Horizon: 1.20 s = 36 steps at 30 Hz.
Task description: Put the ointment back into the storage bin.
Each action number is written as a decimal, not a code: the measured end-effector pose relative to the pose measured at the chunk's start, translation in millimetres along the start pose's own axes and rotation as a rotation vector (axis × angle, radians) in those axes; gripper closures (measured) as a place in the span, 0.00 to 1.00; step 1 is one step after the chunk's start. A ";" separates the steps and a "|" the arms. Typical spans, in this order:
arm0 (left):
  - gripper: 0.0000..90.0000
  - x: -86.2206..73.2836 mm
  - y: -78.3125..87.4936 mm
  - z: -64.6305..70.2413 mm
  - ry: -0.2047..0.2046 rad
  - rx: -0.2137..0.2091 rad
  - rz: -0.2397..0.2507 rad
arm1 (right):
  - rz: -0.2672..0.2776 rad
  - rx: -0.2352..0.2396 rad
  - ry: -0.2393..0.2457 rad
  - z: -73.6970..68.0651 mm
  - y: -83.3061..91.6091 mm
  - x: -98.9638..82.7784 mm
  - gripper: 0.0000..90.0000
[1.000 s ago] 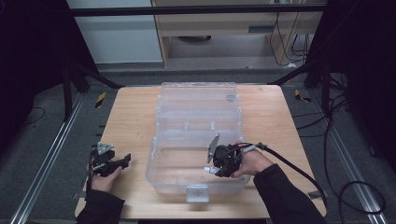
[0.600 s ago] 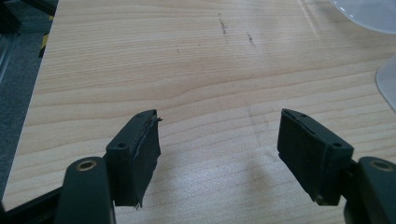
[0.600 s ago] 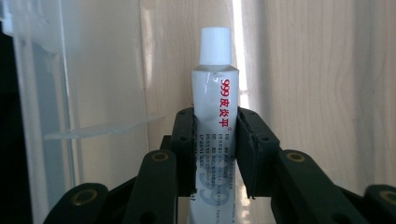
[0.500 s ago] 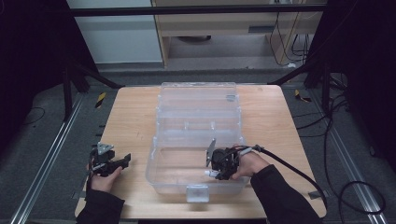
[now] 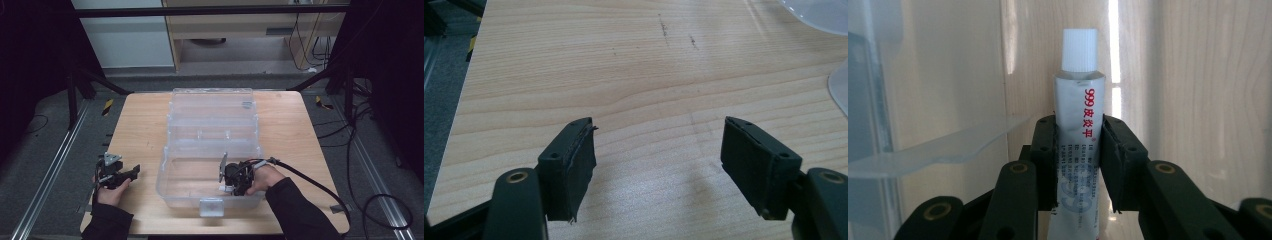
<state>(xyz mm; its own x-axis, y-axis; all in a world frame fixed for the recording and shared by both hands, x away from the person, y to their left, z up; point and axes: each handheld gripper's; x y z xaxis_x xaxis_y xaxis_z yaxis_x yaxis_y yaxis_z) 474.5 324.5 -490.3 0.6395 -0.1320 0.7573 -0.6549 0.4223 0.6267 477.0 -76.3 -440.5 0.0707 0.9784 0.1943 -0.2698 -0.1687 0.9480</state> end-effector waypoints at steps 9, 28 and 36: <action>0.33 0.0 -0.2 0.0 -0.001 -0.001 -0.002 | -0.003 0.002 -0.004 -1.1 -2.0 -0.3 0.77; 0.33 0.0 0.1 0.3 -0.001 -0.001 -0.002 | 0.097 -0.069 -0.128 8.0 25.6 -11.9 0.70; 0.33 0.0 0.4 0.2 0.000 0.001 -0.001 | 0.263 -0.155 -0.309 12.6 54.6 -32.7 0.63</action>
<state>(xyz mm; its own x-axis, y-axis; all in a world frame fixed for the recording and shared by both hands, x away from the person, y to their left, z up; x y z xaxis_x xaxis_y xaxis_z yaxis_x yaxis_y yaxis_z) 474.1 324.4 -490.0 0.6401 -0.1319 0.7569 -0.6548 0.4215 0.6273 472.1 -119.0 -391.9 0.2582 0.8187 0.5129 -0.4567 -0.3644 0.8116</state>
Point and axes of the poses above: each handheld gripper's, and its own axes: y roughly backward along the jaws, x roughly out of its top, z roughly to its right, and after that the axes turned 15 degrees about -x, right-handed
